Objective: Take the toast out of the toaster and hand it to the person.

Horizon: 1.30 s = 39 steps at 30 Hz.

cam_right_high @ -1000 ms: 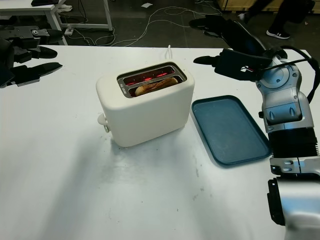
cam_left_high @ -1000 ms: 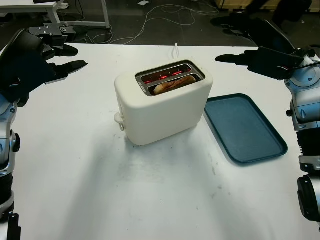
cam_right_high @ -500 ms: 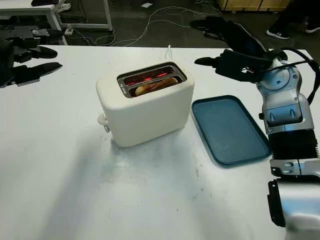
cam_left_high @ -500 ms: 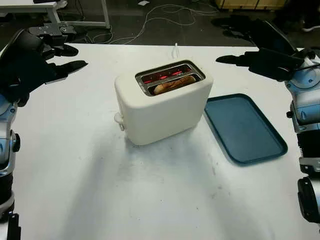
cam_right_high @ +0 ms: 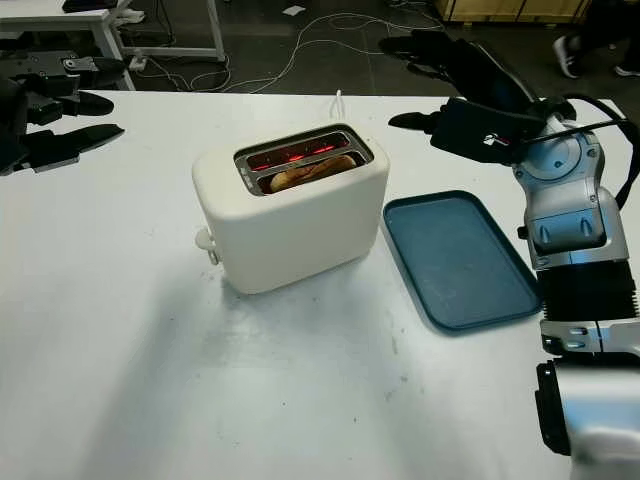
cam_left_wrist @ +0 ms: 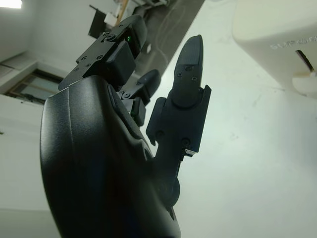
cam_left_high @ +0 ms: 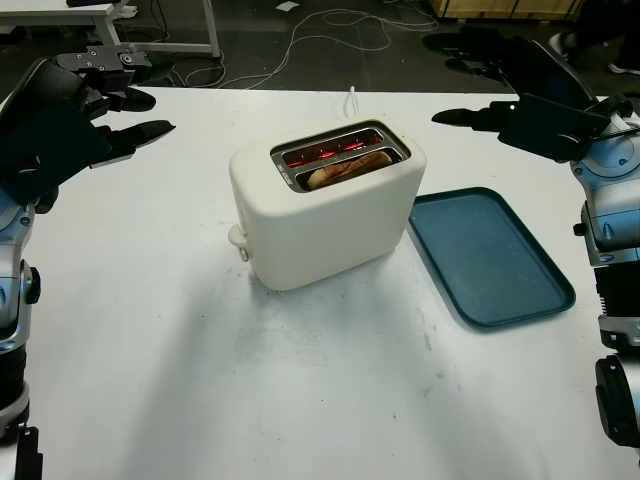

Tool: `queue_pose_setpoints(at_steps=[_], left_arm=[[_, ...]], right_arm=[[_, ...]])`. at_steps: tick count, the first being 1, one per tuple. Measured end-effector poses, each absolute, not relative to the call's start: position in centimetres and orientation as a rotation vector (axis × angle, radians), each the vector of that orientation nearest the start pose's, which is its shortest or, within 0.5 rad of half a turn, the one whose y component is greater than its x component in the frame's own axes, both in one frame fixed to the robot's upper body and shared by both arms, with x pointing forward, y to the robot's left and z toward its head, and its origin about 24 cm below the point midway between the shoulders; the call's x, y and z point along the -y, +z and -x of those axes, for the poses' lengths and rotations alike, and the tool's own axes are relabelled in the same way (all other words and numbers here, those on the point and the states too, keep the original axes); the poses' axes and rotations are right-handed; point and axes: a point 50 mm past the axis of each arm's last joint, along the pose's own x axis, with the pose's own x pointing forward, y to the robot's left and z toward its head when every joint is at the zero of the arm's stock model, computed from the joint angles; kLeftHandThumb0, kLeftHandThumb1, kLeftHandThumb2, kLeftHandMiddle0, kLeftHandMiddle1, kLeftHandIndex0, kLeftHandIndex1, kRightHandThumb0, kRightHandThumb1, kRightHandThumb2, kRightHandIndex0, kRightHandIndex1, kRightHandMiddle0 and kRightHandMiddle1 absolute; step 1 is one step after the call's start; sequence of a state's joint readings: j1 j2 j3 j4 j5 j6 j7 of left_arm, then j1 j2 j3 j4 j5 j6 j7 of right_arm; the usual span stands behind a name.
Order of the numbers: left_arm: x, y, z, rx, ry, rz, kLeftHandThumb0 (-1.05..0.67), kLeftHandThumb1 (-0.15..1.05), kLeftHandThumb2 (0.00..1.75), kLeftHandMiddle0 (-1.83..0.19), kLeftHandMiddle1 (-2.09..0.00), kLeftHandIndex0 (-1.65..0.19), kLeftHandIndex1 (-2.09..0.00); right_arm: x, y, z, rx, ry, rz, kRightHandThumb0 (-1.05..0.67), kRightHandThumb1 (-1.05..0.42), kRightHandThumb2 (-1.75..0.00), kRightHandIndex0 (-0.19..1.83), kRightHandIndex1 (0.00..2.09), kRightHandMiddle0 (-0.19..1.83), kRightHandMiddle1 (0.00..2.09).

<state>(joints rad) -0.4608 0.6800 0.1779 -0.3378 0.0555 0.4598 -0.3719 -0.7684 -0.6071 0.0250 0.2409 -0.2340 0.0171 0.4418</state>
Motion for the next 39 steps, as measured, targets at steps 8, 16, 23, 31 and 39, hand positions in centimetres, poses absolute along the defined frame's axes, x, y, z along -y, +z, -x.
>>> queue_pose_setpoints(at_steps=[8, 16, 23, 31, 39], left_arm=[[-23.44, 25.06, -28.43, 0.285, -0.086, -0.715, -0.34, 0.92, 0.15, -0.31, -0.72, -0.60, -0.03], [-23.48, 25.02, -28.42, 0.280, -0.079, -0.706, -0.33, 0.92, 0.15, -0.29, -0.71, -0.59, -0.02], [-23.50, 25.03, -28.42, 0.280, -0.078, -0.705, -0.34, 0.92, 0.15, -0.30, -0.73, -0.60, -0.03], [-23.52, 25.02, -28.42, 0.280, -0.078, -0.705, -0.36, 0.92, 0.14, -0.31, -0.73, -0.60, -0.03], [-23.52, 25.02, -28.43, 0.279, -0.078, -0.705, -0.34, 0.92, 0.14, -0.32, -0.74, -0.60, -0.03]], right_arm=[[20.60, 24.12, -35.31, 0.327, 0.272, 0.898, -0.23, -0.92, -0.03, 0.34, 0.24, 0.43, 0.03], [20.59, 24.07, -35.16, 0.311, 0.266, 0.888, -0.20, -0.92, -0.04, 0.31, 0.19, 0.42, 0.02], [20.60, 23.98, -35.14, 0.311, 0.269, 0.881, -0.21, -0.92, -0.03, 0.33, 0.18, 0.42, 0.02], [20.60, 23.97, -35.14, 0.310, 0.269, 0.881, -0.21, -0.92, -0.03, 0.35, 0.17, 0.42, 0.01], [20.59, 23.99, -35.12, 0.309, 0.268, 0.881, -0.20, -0.92, -0.03, 0.37, 0.15, 0.43, 0.01]])
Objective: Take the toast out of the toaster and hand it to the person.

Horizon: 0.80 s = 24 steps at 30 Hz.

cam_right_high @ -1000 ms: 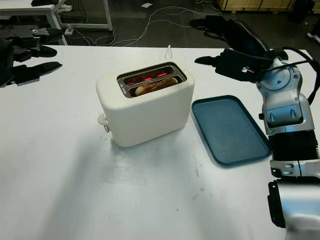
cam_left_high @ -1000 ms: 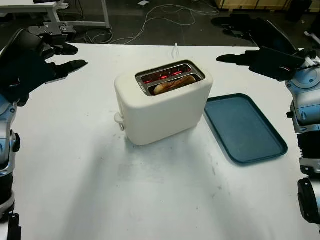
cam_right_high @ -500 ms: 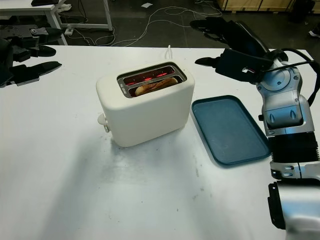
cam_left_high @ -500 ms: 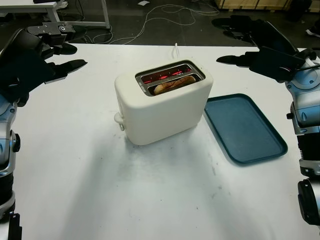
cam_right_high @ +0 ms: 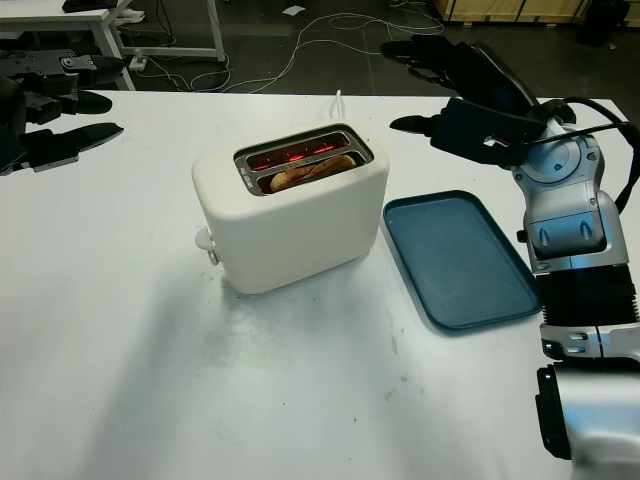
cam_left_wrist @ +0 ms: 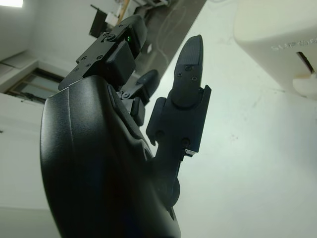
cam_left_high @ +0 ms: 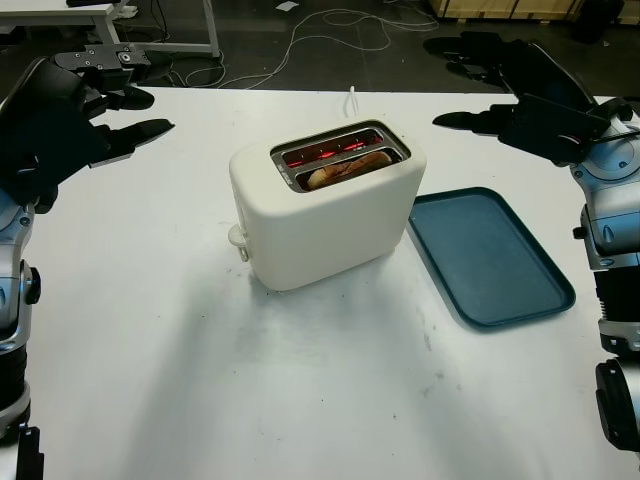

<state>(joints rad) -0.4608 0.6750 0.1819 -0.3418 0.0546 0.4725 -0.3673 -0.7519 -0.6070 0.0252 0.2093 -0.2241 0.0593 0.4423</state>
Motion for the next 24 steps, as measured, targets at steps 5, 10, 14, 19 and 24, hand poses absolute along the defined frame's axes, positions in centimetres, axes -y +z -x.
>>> queue_pose_setpoints(at_steps=[5, 10, 14, 19, 24], left_arm=[[-23.56, 24.97, -28.47, 0.277, -0.078, -0.704, -0.36, 0.92, 0.14, -0.32, -0.75, -0.61, -0.03], [-23.55, 24.97, -28.48, 0.279, -0.079, -0.705, -0.35, 0.92, 0.14, -0.32, -0.75, -0.61, -0.03], [-23.55, 24.98, -28.48, 0.279, -0.079, -0.705, -0.36, 0.92, 0.14, -0.32, -0.75, -0.61, -0.03], [-23.54, 24.98, -28.48, 0.279, -0.079, -0.705, -0.36, 0.92, 0.13, -0.31, -0.75, -0.61, -0.03], [-23.54, 24.98, -28.48, 0.279, -0.079, -0.705, -0.35, 0.92, 0.13, -0.31, -0.76, -0.61, -0.03]], right_arm=[[20.60, 23.98, -35.13, 0.307, 0.268, 0.879, -0.20, -0.92, -0.03, 0.37, 0.14, 0.42, 0.01], [20.60, 23.98, -35.13, 0.307, 0.268, 0.878, -0.22, -0.92, -0.04, 0.37, 0.13, 0.42, 0.01], [20.59, 23.96, -35.13, 0.304, 0.272, 0.876, -0.21, -0.92, -0.04, 0.36, 0.12, 0.41, 0.00], [20.57, 23.99, -35.12, 0.306, 0.272, 0.876, -0.23, -0.92, -0.04, 0.37, 0.12, 0.42, 0.00], [20.51, 24.08, -35.07, 0.311, 0.273, 0.876, -0.22, -0.92, -0.04, 0.39, 0.12, 0.43, 0.01]])
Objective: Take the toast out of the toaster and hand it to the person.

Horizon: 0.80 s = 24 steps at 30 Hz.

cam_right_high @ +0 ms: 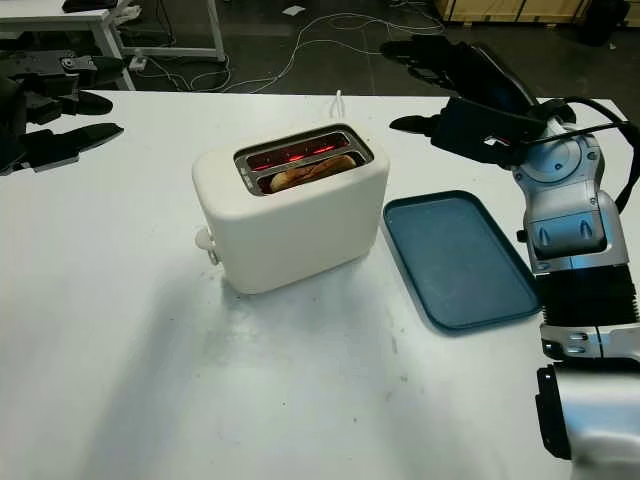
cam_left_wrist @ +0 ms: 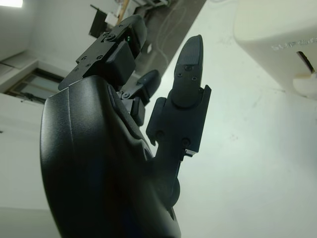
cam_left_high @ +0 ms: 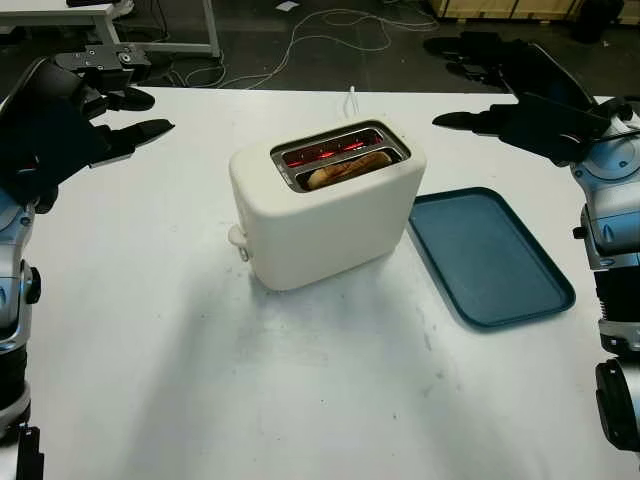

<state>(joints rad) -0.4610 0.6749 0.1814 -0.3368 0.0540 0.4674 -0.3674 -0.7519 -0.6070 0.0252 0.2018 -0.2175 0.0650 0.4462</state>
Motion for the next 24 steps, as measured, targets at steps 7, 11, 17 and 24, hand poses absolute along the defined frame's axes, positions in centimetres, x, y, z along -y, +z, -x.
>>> queue_pose_setpoints(at_steps=[7, 11, 17, 24], left_arm=[[-23.53, 24.98, -28.49, 0.282, -0.080, -0.706, -0.36, 0.92, 0.14, -0.32, -0.76, -0.62, -0.04], [-23.50, 25.02, -28.47, 0.287, -0.082, -0.707, -0.33, 0.92, 0.13, -0.31, -0.76, -0.61, -0.03], [-23.49, 25.03, -28.45, 0.285, -0.082, -0.705, -0.33, 0.92, 0.11, -0.29, -0.76, -0.61, -0.03], [-23.48, 25.03, -28.45, 0.287, -0.083, -0.705, -0.32, 0.92, 0.09, -0.30, -0.78, -0.61, -0.03]], right_arm=[[20.49, 24.09, -35.06, 0.311, 0.274, 0.877, -0.21, -0.92, -0.06, 0.38, 0.10, 0.42, 0.00], [20.48, 24.08, -35.05, 0.310, 0.277, 0.877, -0.19, -0.92, -0.05, 0.38, 0.09, 0.41, 0.00], [20.46, 24.09, -35.04, 0.308, 0.277, 0.876, -0.21, -0.92, -0.05, 0.38, 0.08, 0.41, 0.00], [20.43, 24.06, -35.05, 0.307, 0.277, 0.881, -0.22, -0.92, -0.07, 0.38, 0.07, 0.41, 0.00]])
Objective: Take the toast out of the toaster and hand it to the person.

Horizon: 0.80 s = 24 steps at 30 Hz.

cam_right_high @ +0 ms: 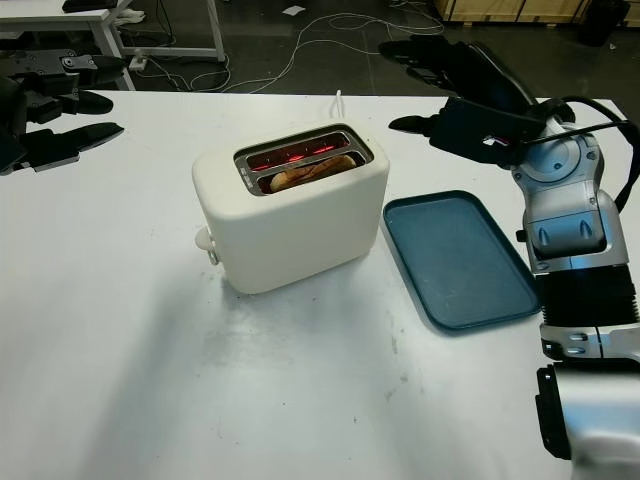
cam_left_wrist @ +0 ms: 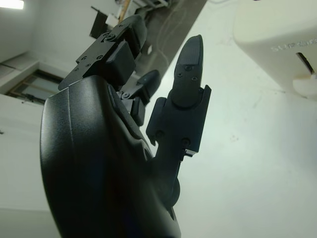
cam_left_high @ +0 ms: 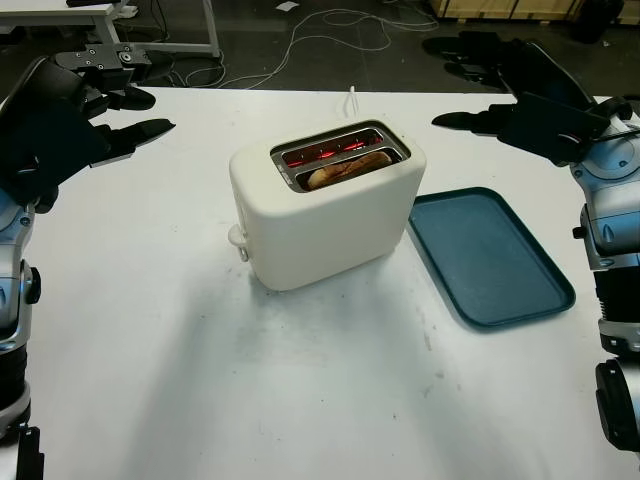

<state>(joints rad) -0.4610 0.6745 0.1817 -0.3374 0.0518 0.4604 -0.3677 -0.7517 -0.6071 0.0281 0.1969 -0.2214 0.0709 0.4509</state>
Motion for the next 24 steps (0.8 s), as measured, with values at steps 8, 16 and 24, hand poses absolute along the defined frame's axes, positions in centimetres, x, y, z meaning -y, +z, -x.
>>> queue_pose_setpoints(at_steps=[8, 16, 24], left_arm=[[-23.48, 25.03, -28.45, 0.287, -0.082, -0.705, -0.31, 0.92, 0.10, -0.29, -0.78, -0.61, -0.03], [-23.42, 25.05, -28.45, 0.292, -0.090, -0.700, -0.32, 0.92, 0.09, -0.29, -0.80, -0.61, -0.03], [-23.41, 25.06, -28.43, 0.292, -0.090, -0.700, -0.32, 0.92, 0.09, -0.27, -0.78, -0.59, -0.02]], right_arm=[[20.43, 24.06, -35.05, 0.306, 0.278, 0.881, -0.22, -0.92, -0.06, 0.38, 0.06, 0.40, 0.00], [20.43, 23.98, -35.05, 0.303, 0.279, 0.882, -0.24, -0.92, -0.07, 0.40, 0.06, 0.41, 0.01], [20.43, 23.96, -35.05, 0.302, 0.279, 0.882, -0.24, -0.92, -0.06, 0.41, 0.05, 0.41, 0.01]])
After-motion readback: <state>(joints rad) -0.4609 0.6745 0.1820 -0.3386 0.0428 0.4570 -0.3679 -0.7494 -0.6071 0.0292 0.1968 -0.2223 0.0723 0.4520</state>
